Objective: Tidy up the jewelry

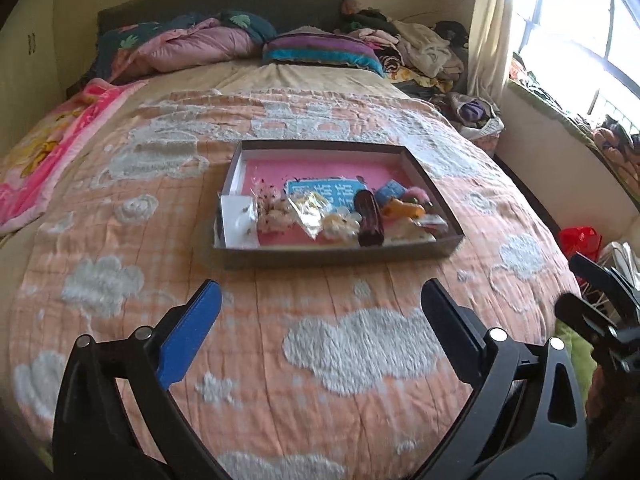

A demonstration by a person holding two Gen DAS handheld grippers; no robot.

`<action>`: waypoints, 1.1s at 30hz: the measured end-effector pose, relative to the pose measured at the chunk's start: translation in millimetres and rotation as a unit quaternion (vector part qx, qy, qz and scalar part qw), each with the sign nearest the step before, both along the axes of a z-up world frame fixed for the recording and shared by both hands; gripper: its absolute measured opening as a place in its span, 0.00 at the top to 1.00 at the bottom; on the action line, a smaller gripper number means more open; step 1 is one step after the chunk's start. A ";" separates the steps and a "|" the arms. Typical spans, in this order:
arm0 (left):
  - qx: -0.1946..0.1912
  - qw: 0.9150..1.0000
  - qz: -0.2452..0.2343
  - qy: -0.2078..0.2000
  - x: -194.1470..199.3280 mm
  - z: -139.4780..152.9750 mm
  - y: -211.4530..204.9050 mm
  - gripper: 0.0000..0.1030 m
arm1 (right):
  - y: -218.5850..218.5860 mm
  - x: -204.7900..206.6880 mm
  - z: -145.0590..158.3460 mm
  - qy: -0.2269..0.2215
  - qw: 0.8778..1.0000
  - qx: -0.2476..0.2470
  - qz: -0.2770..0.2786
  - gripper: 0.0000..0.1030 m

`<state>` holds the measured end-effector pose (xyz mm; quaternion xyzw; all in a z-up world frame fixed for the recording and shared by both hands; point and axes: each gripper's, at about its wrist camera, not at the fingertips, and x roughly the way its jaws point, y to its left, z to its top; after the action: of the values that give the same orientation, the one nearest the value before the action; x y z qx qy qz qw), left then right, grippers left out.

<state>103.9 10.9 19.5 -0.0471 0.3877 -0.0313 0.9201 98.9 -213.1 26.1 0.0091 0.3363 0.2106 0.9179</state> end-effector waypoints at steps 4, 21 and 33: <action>-0.002 1.000 0.000 0.004 -18.2 -5.9 -6.9 0.09 | -1.3 -7.7 -4.5 0.004 1.000 0.001 -0.002 0.05; 0.005 1.000 0.010 0.014 -49.8 -28.1 -10.2 0.09 | -4.3 -33.5 -18.2 0.001 1.000 -0.003 -0.004 0.04; 0.010 1.000 0.011 0.014 -52.5 -27.0 -10.3 0.09 | -3.0 -33.8 -21.6 0.005 1.000 -0.006 -0.005 0.04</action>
<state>51.4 0.6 -7.5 -0.0423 0.4007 -0.0164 0.9151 65.0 -216.2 4.5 0.0062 0.3417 0.2038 0.9174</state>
